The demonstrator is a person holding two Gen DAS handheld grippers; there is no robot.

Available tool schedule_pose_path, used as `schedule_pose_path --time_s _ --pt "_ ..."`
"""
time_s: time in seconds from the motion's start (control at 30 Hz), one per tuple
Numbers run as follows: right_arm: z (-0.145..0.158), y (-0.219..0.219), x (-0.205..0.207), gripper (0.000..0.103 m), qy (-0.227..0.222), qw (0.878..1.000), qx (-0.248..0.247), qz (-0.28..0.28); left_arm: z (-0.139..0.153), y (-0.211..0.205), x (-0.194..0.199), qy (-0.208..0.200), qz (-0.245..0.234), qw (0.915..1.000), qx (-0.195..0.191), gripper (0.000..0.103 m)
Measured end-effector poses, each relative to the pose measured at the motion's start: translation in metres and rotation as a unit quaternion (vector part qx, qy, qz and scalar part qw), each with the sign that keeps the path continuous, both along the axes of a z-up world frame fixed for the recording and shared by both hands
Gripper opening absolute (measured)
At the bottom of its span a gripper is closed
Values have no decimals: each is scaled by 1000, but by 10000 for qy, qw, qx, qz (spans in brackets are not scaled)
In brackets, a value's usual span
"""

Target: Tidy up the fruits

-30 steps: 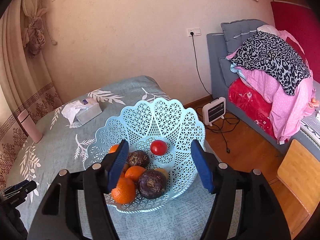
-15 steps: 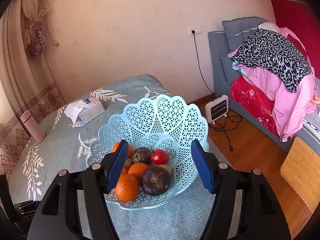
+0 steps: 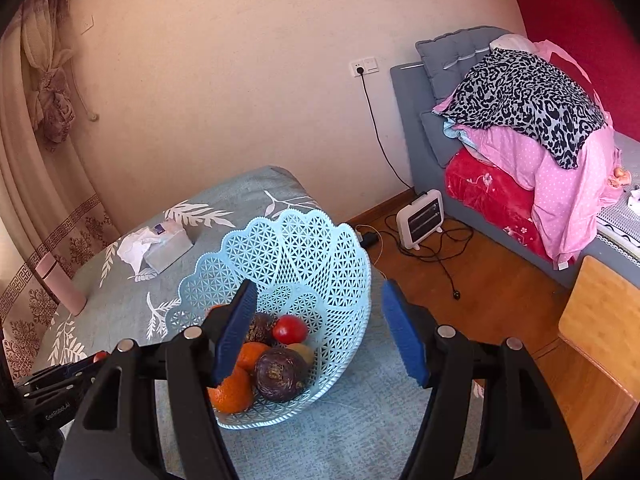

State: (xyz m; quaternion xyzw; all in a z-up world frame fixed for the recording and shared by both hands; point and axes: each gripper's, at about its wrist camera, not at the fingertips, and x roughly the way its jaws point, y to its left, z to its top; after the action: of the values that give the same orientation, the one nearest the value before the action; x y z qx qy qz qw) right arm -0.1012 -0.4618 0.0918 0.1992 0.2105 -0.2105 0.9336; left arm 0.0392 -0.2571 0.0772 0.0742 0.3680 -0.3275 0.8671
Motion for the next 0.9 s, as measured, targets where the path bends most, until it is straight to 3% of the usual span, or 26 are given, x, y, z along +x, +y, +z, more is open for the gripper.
schedule_pose_path --time_s 0.27,0.57,0.63,0.67,0.7,0.77,0.9 --pt "-2 -6 -2 67 -26 9999 57 -78 0 -59 14 -38 -443 9990 1 27" --pt "-6 -6 1 67 19 9999 83 -87 -4 -88 15 -184 -711 9973 45 29" --pt "-6 -6 2 67 22 9999 76 -100 -4 -89 14 -274 -711 9971 38 44" --pt "-6 -6 2 67 20 9999 79 -103 -3 -89 12 -335 -688 9971 8 62" --pt "-6 -6 2 67 24 9999 82 -109 -2 -87 11 -415 -649 9970 -28 70" --pt "-7 -7 2 67 29 9999 88 -123 -1 -85 9 -536 -602 9967 0 71" --pt "-8 -7 0 75 8 9998 77 -172 2 -80 6 -855 -490 9951 109 83"
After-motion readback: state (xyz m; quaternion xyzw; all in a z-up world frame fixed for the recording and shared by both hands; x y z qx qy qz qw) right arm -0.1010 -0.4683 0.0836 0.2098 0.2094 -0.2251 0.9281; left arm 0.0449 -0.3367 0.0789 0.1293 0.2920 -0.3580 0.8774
